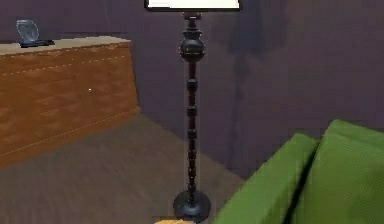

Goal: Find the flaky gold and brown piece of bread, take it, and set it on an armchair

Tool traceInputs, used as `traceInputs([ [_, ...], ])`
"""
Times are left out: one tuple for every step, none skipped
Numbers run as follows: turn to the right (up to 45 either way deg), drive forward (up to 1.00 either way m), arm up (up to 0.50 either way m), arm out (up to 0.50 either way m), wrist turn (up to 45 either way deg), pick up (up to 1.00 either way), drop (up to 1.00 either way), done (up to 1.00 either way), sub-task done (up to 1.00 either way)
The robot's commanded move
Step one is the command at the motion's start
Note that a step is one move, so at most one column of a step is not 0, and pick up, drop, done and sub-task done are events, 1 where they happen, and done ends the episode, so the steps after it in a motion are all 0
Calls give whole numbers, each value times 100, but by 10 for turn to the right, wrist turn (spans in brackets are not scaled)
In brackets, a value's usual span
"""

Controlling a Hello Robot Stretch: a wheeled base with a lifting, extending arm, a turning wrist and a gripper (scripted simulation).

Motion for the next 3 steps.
traceInputs([
  [-180,0,0,0,0,0,0,0,0],
  [0,0,0,30,0,0,0,0,0],
  [0,0,0,0,450,0,0,0,0],
])
